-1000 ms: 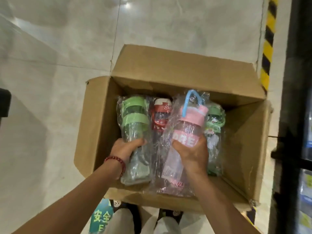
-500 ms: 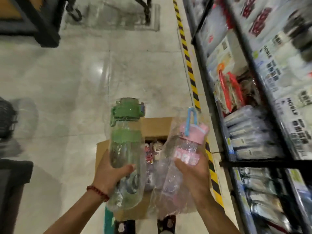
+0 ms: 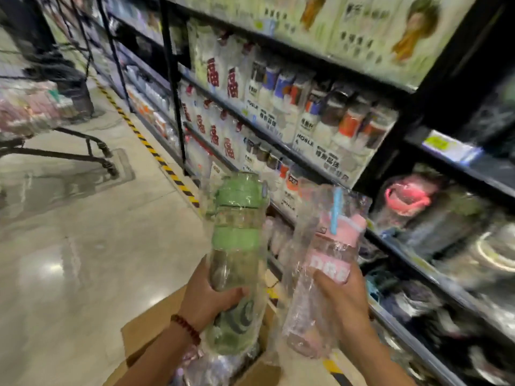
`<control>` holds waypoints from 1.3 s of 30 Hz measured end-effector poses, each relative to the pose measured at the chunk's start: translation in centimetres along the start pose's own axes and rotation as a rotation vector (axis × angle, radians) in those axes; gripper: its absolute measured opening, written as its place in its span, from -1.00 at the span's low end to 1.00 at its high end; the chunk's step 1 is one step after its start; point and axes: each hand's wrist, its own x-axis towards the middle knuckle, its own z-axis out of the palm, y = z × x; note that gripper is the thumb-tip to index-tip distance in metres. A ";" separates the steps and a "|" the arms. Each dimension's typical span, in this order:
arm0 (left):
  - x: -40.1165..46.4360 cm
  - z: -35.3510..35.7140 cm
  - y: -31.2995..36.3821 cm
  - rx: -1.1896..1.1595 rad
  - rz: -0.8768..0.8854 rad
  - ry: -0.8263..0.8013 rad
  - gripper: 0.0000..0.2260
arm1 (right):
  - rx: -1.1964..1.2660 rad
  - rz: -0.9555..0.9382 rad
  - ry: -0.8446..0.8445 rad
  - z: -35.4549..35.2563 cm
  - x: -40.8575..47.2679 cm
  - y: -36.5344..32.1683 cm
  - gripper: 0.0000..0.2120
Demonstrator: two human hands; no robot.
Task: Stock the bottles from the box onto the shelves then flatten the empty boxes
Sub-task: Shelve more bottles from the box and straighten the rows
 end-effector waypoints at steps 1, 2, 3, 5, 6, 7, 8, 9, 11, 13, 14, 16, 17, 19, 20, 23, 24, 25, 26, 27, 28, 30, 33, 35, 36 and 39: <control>0.5 1.5 1.6 0.003 0.018 -0.052 -0.30 | 0.000 -0.030 0.025 -1.7 -0.1 -1.6 -0.42; 1.1 3.1 3.1 -0.005 0.034 -0.104 -0.28 | 0.007 -0.064 0.048 -3.5 -0.3 -3.1 -0.49; 1.6 4.8 4.5 -0.022 0.062 -0.153 -0.27 | 0.016 -0.095 0.080 -5.4 -0.5 -4.5 -0.54; 2.3 8.5 7.2 -0.042 0.129 -0.220 -0.30 | 0.016 -0.155 0.140 -9.2 -0.7 -6.8 -0.50; 2.4 10.4 8.6 -0.045 0.157 -0.250 -0.32 | 0.002 -0.171 0.171 -11.1 -0.9 -7.7 -0.49; 2.3 12.3 10.0 -0.044 0.184 -0.282 -0.35 | -0.002 -0.187 0.214 -12.9 -1.3 -8.8 -0.52; 2.1 14.2 11.4 -0.044 0.216 -0.315 -0.37 | -0.001 -0.207 0.246 -14.8 -1.4 -9.4 -0.54; 1.7 16.1 12.8 -0.049 0.247 -0.347 -0.37 | 0.003 -0.230 0.277 -16.6 -1.7 -10.3 -0.54; 0.8 19.7 15.4 -0.074 0.287 -0.415 -0.38 | -0.009 -0.255 0.347 -19.8 -2.2 -11.9 -0.47; 0.2 23.1 17.3 -0.081 0.327 -0.465 -0.39 | -0.019 -0.302 0.382 -23.0 -2.3 -13.3 -0.34; 0.3 24.1 17.9 -0.075 0.339 -0.483 -0.38 | -0.025 -0.310 0.384 -23.9 -2.2 -13.9 -0.33; 0.1 27.2 19.4 -0.063 0.367 -0.535 -0.36 | -0.038 -0.352 0.414 -26.7 -2.3 -15.4 -0.42; 0.0 28.6 20.1 -0.060 0.374 -0.559 -0.34 | -0.034 -0.369 0.422 -27.9 -2.2 -16.1 -0.48; 0.0 31.1 21.6 -0.066 0.382 -0.585 -0.37 | -0.027 -0.391 0.438 -30.1 -1.8 -17.2 -0.52; 0.0 32.2 22.3 -0.078 0.381 -0.594 -0.43 | -0.010 -0.397 0.445 -31.1 -1.4 -17.6 -0.51; 0.3 34.6 23.8 -0.099 0.378 -0.594 -0.57 | 0.043 -0.378 0.463 -33.3 0.1 -18.3 -0.48; 0.4 35.2 24.3 -0.106 0.372 -0.582 -0.60 | 0.056 -0.371 0.455 -33.8 0.8 -18.4 -0.46; 0.6 35.7 24.7 -0.115 0.364 -0.568 -0.62 | 0.076 -0.367 0.446 -34.1 1.4 -18.6 -0.46; 0.9 35.9 25.0 -0.113 0.359 -0.557 -0.63 | 0.094 -0.361 0.443 -34.3 2.1 -18.8 -0.46; 1.2 36.1 25.4 -0.116 0.349 -0.551 -0.64 | 0.113 -0.349 0.442 -34.3 2.9 -19.0 -0.43; 1.7 36.2 25.7 -0.112 0.348 -0.552 -0.64 | 0.131 -0.340 0.442 -34.3 3.7 -19.3 -0.39; 3.0 36.1 26.3 -0.112 0.332 -0.563 -0.56 | 0.158 -0.338 0.446 -33.8 5.4 -19.8 -0.31; 5.7 36.3 27.0 -0.130 0.319 -0.533 -0.42 | 0.145 -0.344 0.512 -32.8 8.1 -20.6 -0.32; 7.4 36.5 27.6 -0.158 0.325 -0.517 -0.43 | 0.126 -0.362 0.575 -32.0 9.5 -21.3 -0.33; 8.1 36.7 27.9 -0.177 0.332 -0.510 -0.44 | 0.124 -0.370 0.608 -31.8 10.1 -21.7 -0.34; 10.8 37.5 28.5 -0.224 0.349 -0.494 -0.48 | 0.118 -0.397 0.723 -31.2 11.7 -22.6 -0.45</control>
